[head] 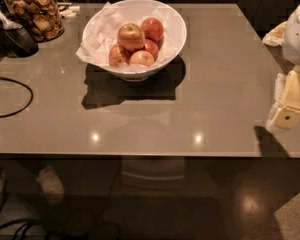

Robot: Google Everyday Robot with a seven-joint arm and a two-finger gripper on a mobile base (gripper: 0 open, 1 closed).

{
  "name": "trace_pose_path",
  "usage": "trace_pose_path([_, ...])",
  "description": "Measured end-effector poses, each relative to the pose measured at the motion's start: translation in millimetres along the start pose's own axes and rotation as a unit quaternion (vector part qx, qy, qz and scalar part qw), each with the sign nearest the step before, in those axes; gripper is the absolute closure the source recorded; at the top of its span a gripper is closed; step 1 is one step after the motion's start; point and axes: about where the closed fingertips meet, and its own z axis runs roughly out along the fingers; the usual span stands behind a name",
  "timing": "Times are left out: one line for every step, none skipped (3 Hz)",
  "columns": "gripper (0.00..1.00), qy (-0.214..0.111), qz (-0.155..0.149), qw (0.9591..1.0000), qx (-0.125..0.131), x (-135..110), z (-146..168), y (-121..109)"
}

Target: Pick apple from white bowl

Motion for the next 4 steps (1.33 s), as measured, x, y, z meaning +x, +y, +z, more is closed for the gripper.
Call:
trace_pose_path([0.00, 0.000, 0.000, 1.0000, 0.000, 0, 0, 0])
trace_pose_path([0.00, -0.006, -0.012, 0.9999, -0.004, -26, -2, -18])
trace_pose_path([0.00, -0.024, -0.067, 0.9974, 0.004, -78, -5, -44])
trace_pose_path([0.00, -0.029, -0.065, 0.9974, 0.010, -79, -6, -45])
